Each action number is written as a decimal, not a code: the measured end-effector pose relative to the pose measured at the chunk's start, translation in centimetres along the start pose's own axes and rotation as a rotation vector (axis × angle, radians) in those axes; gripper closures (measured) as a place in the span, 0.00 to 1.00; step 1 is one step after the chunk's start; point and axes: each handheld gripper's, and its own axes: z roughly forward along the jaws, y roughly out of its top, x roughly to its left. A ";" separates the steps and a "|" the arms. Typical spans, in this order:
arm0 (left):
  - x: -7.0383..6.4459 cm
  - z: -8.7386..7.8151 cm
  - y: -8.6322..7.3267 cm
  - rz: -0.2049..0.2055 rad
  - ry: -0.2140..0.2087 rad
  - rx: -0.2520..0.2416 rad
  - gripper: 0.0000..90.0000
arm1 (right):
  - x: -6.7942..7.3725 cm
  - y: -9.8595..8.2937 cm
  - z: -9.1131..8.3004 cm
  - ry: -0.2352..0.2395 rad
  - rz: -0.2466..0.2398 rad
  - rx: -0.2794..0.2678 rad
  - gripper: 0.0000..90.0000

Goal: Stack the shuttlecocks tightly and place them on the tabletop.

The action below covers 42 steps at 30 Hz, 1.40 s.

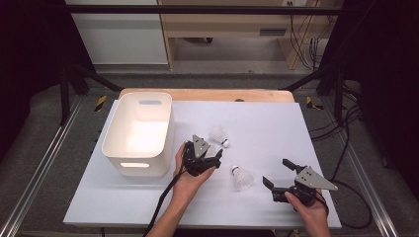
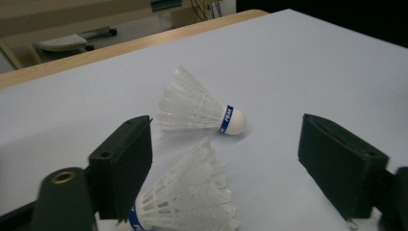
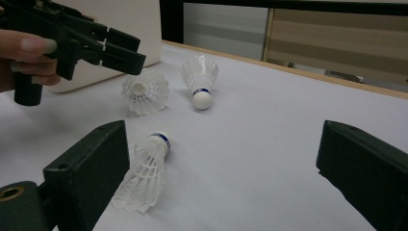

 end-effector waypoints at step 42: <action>2.0 -16.1 -7.9 -0.007 -0.043 -0.257 0.05 | 4.6 2.1 -2.0 0.099 0.048 0.263 0.12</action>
